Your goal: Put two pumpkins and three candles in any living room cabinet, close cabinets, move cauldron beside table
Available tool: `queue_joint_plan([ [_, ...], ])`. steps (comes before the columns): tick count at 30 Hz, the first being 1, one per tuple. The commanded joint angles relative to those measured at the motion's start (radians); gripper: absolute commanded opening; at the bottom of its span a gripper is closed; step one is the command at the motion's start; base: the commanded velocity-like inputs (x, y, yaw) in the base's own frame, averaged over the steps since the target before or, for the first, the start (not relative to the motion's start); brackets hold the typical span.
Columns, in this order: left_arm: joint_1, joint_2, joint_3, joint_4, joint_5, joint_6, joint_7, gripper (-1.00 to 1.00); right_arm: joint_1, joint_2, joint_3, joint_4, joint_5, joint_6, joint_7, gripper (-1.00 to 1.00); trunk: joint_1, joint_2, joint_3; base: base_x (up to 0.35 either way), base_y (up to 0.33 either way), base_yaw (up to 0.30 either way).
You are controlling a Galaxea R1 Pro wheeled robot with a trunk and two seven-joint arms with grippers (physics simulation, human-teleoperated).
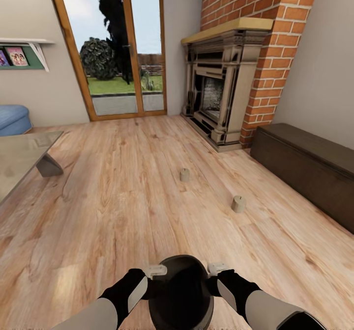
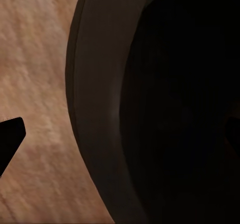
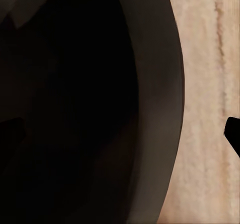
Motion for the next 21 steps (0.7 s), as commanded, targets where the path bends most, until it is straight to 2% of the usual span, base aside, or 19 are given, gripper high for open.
queue_joint_plan([
  [1,0.000,0.001,-0.007,-0.002,0.011,0.004,0.008,1.00,-0.001,-0.001,0.008,-0.001,-0.009,0.004,0.000,1.00,0.000,-0.001,-0.005,0.000,0.000,0.000],
  [13,0.000,0.001,-0.007,-0.003,0.011,0.003,0.008,1.00,-0.001,-0.001,0.008,-0.001,-0.009,0.004,0.000,1.00,0.006,-0.003,-0.051,0.000,0.000,0.000],
  [21,0.000,0.001,-0.007,-0.003,0.011,0.003,0.008,1.00,-0.001,-0.001,0.008,-0.001,-0.009,0.004,0.000,1.00,0.006,-0.003,-0.051,0.000,0.000,0.000],
])
